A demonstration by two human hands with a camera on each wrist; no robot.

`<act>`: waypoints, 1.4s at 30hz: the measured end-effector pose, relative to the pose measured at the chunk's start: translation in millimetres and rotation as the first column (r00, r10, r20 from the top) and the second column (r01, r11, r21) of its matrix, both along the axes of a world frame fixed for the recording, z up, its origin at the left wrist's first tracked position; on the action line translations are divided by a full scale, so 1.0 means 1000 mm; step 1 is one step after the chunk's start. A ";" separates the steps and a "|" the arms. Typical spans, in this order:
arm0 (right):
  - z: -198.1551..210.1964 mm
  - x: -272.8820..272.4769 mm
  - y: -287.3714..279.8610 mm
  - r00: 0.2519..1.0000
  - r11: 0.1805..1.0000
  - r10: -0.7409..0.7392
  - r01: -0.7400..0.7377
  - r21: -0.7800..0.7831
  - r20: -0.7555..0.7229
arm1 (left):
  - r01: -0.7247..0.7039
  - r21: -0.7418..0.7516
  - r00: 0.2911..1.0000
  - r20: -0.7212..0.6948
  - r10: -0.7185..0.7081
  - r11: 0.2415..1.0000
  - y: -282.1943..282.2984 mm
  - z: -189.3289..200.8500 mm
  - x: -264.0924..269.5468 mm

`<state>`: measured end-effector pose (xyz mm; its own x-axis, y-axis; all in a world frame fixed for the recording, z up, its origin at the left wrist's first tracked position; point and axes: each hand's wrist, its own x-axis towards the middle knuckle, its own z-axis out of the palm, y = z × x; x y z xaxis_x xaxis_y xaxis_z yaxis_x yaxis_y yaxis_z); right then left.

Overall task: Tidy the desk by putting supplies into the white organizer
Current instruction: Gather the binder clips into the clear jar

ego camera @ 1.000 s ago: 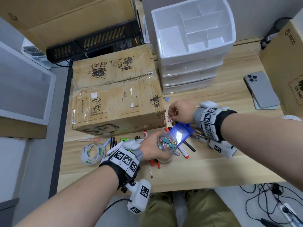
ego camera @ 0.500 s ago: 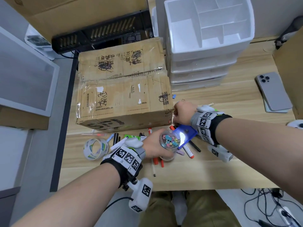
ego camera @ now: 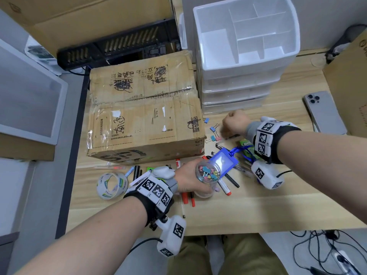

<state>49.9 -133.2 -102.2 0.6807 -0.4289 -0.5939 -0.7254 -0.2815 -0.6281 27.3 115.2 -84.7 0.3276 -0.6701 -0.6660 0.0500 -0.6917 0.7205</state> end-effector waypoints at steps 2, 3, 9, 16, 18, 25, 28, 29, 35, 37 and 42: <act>0.002 -0.004 0.004 0.965 0.956 0.255 -0.261 -0.135 -0.057 | 0.009 0.004 1.000 -0.010 -0.009 1.000 -0.002 -0.001 -0.001; 0.000 -0.006 0.007 0.923 0.898 0.372 -0.385 -0.214 -0.099 | 0.009 0.010 1.000 -0.003 -0.009 1.000 -0.002 -0.002 -0.001; -0.008 -0.008 0.023 0.860 0.789 0.471 -0.510 -0.343 -0.194 | 0.000 -0.033 0.999 0.045 0.001 0.999 -0.008 0.005 0.003; -0.010 -0.008 0.029 0.856 0.763 0.457 -0.518 -0.387 -0.242 | -0.015 -0.004 1.000 0.013 0.015 1.000 -0.009 0.003 0.004; -0.006 -0.009 0.029 0.863 0.780 0.435 -0.503 -0.371 -0.255 | -0.009 0.003 1.000 0.010 0.009 1.000 -0.009 0.002 0.005; 0.003 -0.005 0.024 0.894 0.870 0.403 -0.441 -0.222 -0.195 | 0.004 -0.004 0.999 0.043 -0.004 1.000 -0.014 0.003 0.006; 0.001 -0.005 0.021 0.892 0.869 0.421 -0.449 -0.209 -0.166 | 0.009 -0.005 0.998 0.056 -0.009 1.000 -0.015 0.002 0.007; 0.000 -0.005 0.022 0.890 0.864 0.431 -0.454 -0.219 -0.145 | 0.012 -0.009 0.998 0.060 -0.012 1.000 -0.015 0.001 0.008; -0.011 -0.003 0.029 0.808 0.765 0.588 -0.573 -0.294 -0.042 | -0.006 -0.018 0.997 0.076 0.007 1.000 -0.015 -0.003 0.008; -0.010 -0.003 0.031 0.796 0.752 0.603 -0.589 -0.296 -0.050 | -0.012 -0.016 0.997 0.069 0.014 1.000 -0.014 -0.005 0.007; -0.004 -0.008 0.031 0.715 0.654 0.657 -0.698 -0.291 -0.238 | -0.063 -0.017 0.997 0.036 0.063 0.998 -0.009 -0.008 0.008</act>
<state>41.6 -102.5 -105.7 0.8073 -0.0557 -0.5876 -0.2999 -0.8961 -0.3272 35.3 106.5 -92.4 0.3932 -0.6578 -0.6424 0.0668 -0.6764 0.7335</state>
